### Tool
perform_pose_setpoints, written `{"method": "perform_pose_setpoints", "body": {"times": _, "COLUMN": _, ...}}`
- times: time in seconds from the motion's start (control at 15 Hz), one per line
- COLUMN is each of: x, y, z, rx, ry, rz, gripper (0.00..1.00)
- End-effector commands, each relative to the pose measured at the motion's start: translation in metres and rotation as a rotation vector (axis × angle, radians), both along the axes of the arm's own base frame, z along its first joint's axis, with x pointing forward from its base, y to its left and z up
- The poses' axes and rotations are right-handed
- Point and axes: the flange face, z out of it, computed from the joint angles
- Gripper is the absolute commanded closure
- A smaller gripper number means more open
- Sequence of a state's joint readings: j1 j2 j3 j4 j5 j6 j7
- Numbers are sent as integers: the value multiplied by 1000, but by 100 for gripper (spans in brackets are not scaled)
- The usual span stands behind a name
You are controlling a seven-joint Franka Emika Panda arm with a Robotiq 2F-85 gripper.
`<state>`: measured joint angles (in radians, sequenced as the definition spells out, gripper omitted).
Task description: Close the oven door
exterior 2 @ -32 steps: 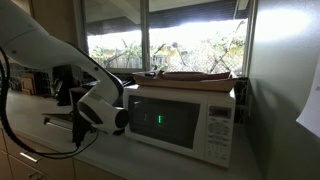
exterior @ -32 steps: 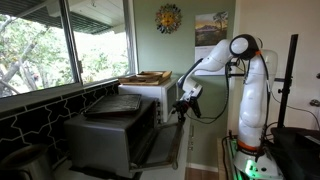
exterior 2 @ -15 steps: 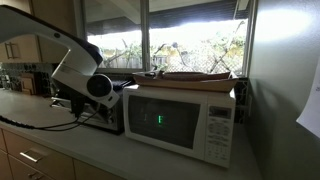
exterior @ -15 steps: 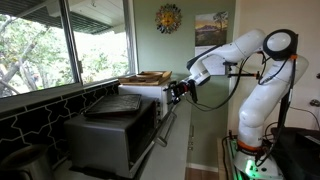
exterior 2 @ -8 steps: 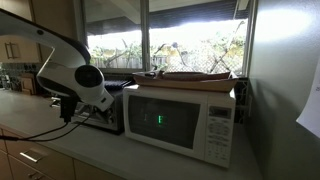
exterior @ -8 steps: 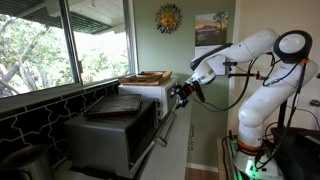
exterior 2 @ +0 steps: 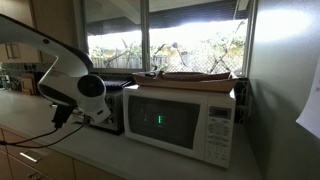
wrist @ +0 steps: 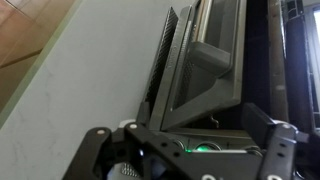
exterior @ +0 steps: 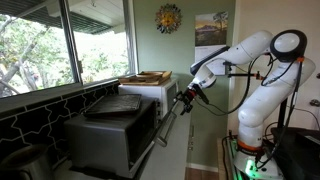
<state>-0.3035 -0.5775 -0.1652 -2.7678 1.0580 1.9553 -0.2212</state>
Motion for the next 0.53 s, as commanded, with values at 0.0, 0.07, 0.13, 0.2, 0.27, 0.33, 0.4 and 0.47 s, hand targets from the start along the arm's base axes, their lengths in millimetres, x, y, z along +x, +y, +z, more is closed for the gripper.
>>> {"method": "perform_pose_setpoints", "body": {"times": 0.0, "x": -1, "y": -2, "z": -14, "rx": 74, "ry": 76, "rz": -11, "gripper": 39}}
{"method": "perform_pose_setpoints", "body": {"times": 0.07, "x": -2, "y": -2, "z": -16, "rx": 81, "ry": 87, "rz": -4, "gripper": 47}}
{"method": "perform_pose_setpoints", "body": {"times": 0.13, "x": -3, "y": -1, "z": -19, "rx": 86, "ry": 101, "rz": 12, "gripper": 56}}
{"method": "perform_pose_setpoints", "body": {"times": 0.2, "x": -3, "y": 1, "z": -20, "rx": 101, "ry": 103, "rz": 18, "gripper": 62}}
{"method": "perform_pose_setpoints", "body": {"times": 0.27, "x": -2, "y": 4, "z": -20, "rx": 119, "ry": 104, "rz": 17, "gripper": 69}}
{"method": "perform_pose_setpoints", "body": {"times": 0.33, "x": 0, "y": 7, "z": -19, "rx": 149, "ry": 96, "rz": 14, "gripper": 78}}
{"method": "perform_pose_setpoints", "body": {"times": 0.4, "x": 2, "y": 10, "z": -16, "rx": 187, "ry": 89, "rz": 9, "gripper": 84}}
{"method": "perform_pose_setpoints", "body": {"times": 0.47, "x": 3, "y": 13, "z": -14, "rx": 212, "ry": 80, "rz": 3, "gripper": 92}}
